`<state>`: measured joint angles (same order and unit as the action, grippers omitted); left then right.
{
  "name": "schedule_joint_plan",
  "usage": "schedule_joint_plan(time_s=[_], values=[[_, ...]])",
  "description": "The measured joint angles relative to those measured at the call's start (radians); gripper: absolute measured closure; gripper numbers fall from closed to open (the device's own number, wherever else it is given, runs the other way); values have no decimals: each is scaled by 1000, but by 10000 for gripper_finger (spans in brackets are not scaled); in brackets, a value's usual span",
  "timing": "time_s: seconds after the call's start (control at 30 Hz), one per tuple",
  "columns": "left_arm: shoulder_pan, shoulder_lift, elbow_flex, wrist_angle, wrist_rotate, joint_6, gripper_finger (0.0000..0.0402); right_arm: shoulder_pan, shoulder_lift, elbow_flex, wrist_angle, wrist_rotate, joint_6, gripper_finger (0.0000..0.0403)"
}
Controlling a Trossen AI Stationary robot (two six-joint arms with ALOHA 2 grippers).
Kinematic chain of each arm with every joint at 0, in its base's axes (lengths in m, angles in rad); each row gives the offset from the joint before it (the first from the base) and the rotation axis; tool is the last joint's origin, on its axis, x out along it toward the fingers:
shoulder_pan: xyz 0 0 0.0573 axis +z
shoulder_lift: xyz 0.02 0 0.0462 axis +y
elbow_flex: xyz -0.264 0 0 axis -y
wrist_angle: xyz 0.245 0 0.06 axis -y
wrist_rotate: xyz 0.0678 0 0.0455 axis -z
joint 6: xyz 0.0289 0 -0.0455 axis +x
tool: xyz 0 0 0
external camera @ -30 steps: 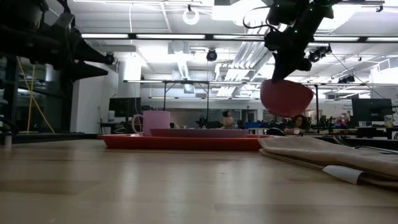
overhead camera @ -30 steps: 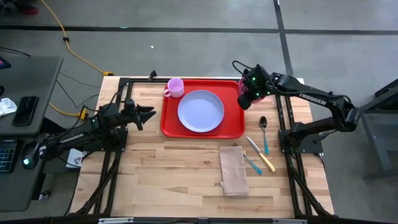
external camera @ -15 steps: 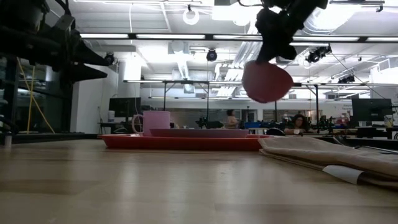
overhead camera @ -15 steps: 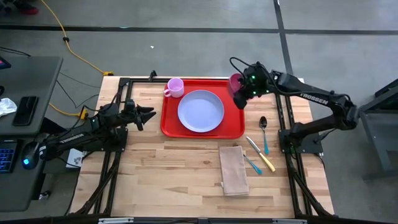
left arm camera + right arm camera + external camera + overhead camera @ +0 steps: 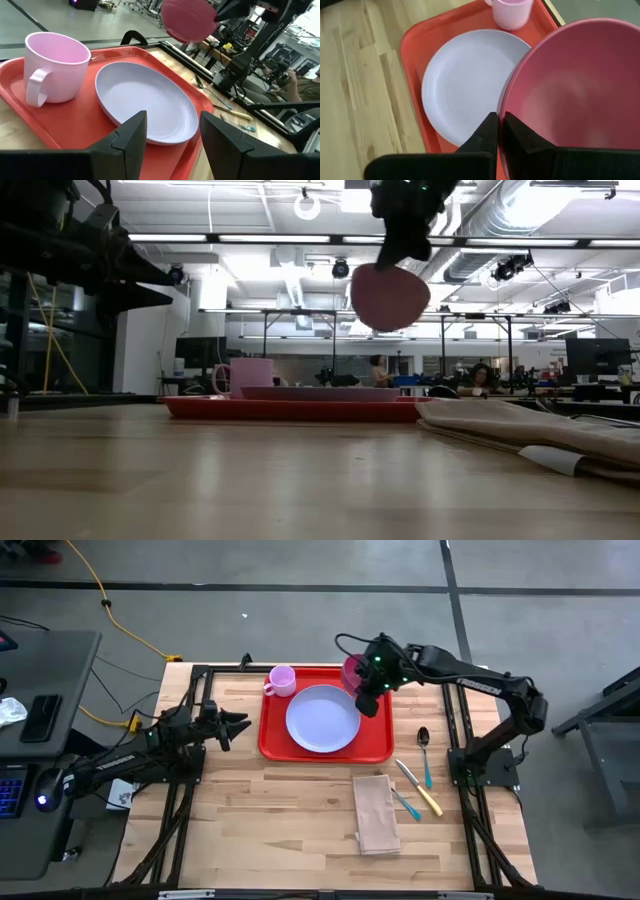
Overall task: Set up tray
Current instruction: Put the red bowl on the light blue plate on the tray
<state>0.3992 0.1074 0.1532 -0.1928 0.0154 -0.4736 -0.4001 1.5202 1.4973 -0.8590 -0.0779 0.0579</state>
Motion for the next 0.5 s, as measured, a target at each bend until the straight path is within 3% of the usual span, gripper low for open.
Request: schedule_joint_plan(time_s=[0.23,0.5], values=[[0,0,0,-21,-1,2,190,30,76,109,-5,-6,-46,403],[0,0,0,-28,-3,6,190,36,96,133,2,-8,-58,403]])
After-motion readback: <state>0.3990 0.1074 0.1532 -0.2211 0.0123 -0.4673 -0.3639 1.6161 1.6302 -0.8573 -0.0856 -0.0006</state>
